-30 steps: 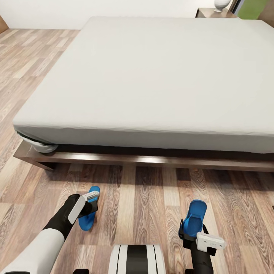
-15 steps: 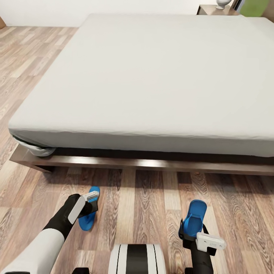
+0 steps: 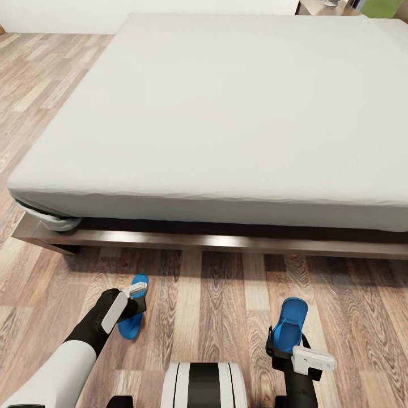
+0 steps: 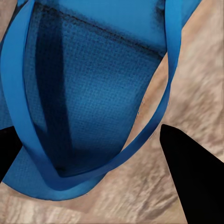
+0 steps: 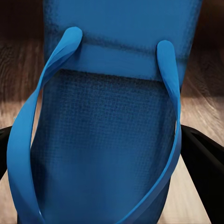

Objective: In the bedroom, move the book from the bed onto either nightstand, and place the two sandals side by side next to the bed.

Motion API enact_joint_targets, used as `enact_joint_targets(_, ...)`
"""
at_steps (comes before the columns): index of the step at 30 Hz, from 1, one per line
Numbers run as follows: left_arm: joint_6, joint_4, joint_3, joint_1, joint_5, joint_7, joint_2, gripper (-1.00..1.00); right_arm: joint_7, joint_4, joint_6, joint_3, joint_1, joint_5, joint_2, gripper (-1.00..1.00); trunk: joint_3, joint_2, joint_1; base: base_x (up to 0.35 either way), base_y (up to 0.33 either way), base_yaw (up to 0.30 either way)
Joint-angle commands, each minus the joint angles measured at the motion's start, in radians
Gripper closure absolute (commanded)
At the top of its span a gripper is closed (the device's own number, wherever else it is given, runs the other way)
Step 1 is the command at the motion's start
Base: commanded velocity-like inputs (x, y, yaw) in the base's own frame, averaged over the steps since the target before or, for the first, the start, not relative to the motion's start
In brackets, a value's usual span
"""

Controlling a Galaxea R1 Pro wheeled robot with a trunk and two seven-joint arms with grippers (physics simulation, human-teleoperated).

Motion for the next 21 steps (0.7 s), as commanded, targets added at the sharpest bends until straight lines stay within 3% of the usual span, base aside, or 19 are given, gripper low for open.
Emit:
enact_joint_targets(1,-0.009,-0.001,-0.002,0.000,0.011,0.009,0.000,1.00,-0.006,0.000,0.003,0.001,0.000,0.010,0.000,1.00,-0.004,0.000,0.000,0.000,0.000,0.000)
enact_joint_targets(21,-0.022,-0.001,-0.003,0.000,0.011,0.009,0.000,1.00,-0.006,-0.001,0.002,0.001,0.000,0.010,0.000,1.00,-0.043,-0.003,0.005,0.000,0.000,0.000)
